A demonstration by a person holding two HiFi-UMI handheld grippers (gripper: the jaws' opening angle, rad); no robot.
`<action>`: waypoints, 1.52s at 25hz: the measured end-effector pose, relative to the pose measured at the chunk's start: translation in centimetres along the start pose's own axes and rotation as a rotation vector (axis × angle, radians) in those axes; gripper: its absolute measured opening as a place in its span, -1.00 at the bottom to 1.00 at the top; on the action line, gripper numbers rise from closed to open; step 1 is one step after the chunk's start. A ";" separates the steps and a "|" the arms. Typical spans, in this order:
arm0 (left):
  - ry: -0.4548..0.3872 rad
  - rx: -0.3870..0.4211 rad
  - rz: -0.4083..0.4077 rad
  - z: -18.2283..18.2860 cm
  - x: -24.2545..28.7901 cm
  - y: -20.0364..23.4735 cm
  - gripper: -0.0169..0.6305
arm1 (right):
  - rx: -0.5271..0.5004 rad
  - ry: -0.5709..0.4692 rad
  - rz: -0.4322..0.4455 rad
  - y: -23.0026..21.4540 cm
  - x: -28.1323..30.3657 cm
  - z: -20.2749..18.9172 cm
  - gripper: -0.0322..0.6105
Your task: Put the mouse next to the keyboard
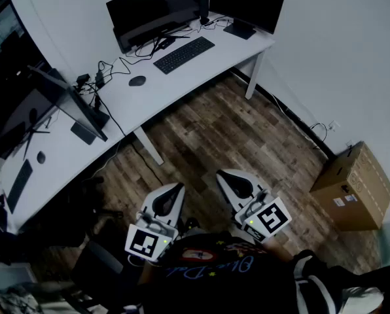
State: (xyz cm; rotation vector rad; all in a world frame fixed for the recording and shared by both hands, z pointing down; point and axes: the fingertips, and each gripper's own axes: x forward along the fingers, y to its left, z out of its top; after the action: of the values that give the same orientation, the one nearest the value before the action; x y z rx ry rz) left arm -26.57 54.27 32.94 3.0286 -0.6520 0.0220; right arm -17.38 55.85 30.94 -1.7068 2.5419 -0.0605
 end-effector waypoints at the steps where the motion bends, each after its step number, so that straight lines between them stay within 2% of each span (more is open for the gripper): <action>1: -0.001 -0.001 -0.001 0.0 0.0 0.0 -0.94 | -0.002 -0.001 -0.002 0.0 -0.1 0.0 -0.90; 28: 0.002 -0.026 -0.004 -0.5 -0.3 0.7 -0.94 | 0.003 0.012 -0.007 0.3 0.6 -0.6 -0.89; 29: 0.001 -0.028 -0.005 -0.5 -0.2 0.8 -0.94 | 0.003 0.015 -0.011 0.2 0.7 -0.7 -0.87; 31: -0.002 -0.029 -0.007 -0.5 -0.2 1.0 -0.94 | 0.003 0.023 -0.018 0.0 0.9 -0.8 -0.70; 38: 0.000 -0.033 -0.018 -0.7 0.3 2.1 -0.94 | -0.004 0.041 -0.040 -0.5 1.8 -1.1 -0.55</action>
State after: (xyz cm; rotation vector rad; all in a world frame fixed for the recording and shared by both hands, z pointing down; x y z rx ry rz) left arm -27.17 52.31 33.71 3.0022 -0.6183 0.0101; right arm -17.69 54.02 31.99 -1.7760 2.5384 -0.0936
